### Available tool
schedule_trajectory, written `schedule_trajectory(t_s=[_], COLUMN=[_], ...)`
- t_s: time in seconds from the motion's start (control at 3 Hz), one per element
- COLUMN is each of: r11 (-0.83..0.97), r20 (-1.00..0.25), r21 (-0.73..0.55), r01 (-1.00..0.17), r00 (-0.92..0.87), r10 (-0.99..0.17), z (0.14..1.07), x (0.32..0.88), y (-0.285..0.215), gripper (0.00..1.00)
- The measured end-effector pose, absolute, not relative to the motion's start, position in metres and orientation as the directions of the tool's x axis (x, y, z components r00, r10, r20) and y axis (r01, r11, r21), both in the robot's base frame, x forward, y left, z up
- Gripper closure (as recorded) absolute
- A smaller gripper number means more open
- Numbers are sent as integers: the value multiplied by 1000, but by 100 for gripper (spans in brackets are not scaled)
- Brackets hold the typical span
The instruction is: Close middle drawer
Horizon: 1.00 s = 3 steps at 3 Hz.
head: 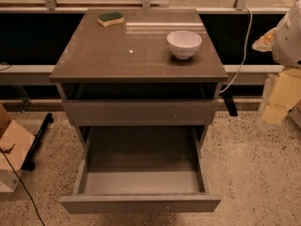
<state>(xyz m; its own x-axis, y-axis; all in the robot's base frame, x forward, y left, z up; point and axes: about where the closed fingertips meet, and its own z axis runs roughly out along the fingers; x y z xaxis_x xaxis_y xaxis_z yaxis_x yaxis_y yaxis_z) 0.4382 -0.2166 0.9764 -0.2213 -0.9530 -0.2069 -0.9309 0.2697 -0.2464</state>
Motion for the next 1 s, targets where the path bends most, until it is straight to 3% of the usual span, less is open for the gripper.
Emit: schedule_trajectory(t_s=[0.33, 1.0], r11=[270, 254], r20=[-207, -229], r21=[-246, -246], r01=[-931, -936], r00=[-221, -198], r10=[-953, -953], z=[976, 954], x=[438, 446], y=[-217, -221], gripper=[0, 48])
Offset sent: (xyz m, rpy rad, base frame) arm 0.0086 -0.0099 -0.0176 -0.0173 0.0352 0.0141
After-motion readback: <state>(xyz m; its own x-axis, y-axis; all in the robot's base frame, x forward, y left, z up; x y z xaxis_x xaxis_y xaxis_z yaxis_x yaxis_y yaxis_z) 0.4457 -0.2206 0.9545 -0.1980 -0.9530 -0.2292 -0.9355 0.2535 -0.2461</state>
